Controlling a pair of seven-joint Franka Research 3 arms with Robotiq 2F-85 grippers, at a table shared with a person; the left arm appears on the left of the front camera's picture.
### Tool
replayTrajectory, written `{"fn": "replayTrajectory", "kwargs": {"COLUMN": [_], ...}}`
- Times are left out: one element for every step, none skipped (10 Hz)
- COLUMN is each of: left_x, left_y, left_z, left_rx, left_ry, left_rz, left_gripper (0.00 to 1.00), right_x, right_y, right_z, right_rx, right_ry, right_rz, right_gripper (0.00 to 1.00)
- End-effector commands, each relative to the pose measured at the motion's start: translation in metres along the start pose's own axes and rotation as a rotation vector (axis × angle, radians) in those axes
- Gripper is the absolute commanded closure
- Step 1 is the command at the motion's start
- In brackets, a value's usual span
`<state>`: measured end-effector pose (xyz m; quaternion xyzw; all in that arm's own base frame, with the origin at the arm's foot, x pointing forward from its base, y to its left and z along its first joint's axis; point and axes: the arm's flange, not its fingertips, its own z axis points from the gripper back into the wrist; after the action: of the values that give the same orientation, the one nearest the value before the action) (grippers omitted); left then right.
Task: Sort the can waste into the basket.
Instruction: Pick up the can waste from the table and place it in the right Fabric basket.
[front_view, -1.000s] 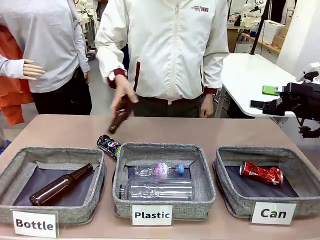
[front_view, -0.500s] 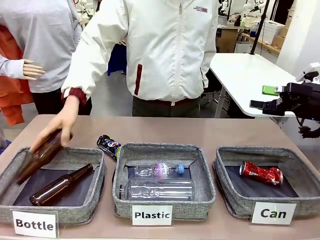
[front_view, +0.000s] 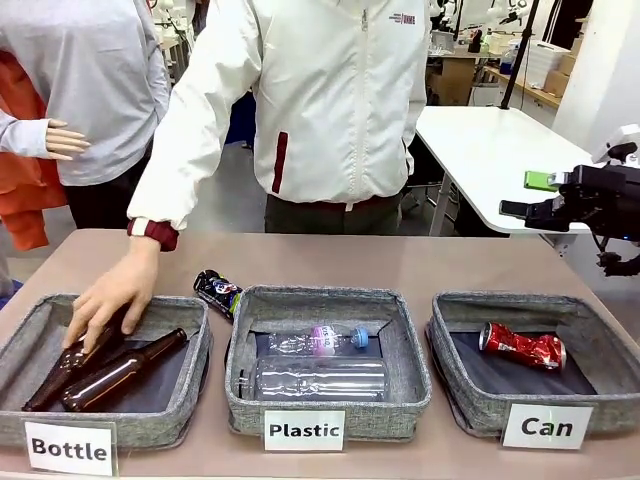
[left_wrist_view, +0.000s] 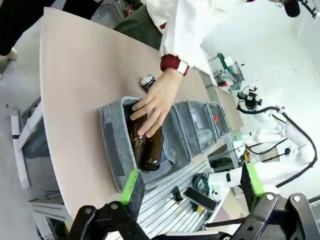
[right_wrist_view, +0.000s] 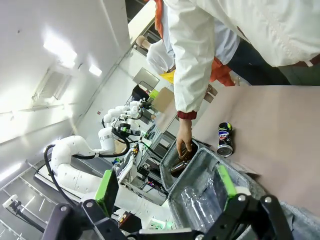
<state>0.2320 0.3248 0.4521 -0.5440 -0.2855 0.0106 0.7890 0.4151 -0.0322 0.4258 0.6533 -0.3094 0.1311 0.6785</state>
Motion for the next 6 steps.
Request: {"fn": "replayTrajectory", "kwargs": {"left_x": [0.025,0.032,0.036,0.040,0.046,0.057], "left_y": [0.007,0.002,-0.006,-0.014,-0.025,-0.036], "left_z": [-0.029,-0.036,-0.042,-0.045,-0.055,-0.080], "left_rx": [-0.040,-0.012,0.020,0.028,0.021,0.057], "left_ry": [0.037,0.036,0.042,0.048,0.072,0.131], "left_rz": [-0.036,-0.013,-0.004,-0.006,-0.033,-0.056], "left_gripper": [0.00,0.00,0.00,0.00,0.00,0.00], "right_x": [0.003,0.003,0.003,0.003,0.003,0.003], "right_y": [0.002,0.002,0.002,0.002,0.002,0.002], "right_z": [0.002,0.002,0.002,0.002,0.002,0.002], "right_rx": [0.007,0.007,0.007,0.007,0.007,0.007], "right_ry": [0.014,0.014,0.014,0.014,0.014,0.014], "right_rz": [0.004,0.004,0.004,0.004,0.004,0.004], "right_gripper": [0.00,0.00,0.00,0.00,0.00,0.00]}}
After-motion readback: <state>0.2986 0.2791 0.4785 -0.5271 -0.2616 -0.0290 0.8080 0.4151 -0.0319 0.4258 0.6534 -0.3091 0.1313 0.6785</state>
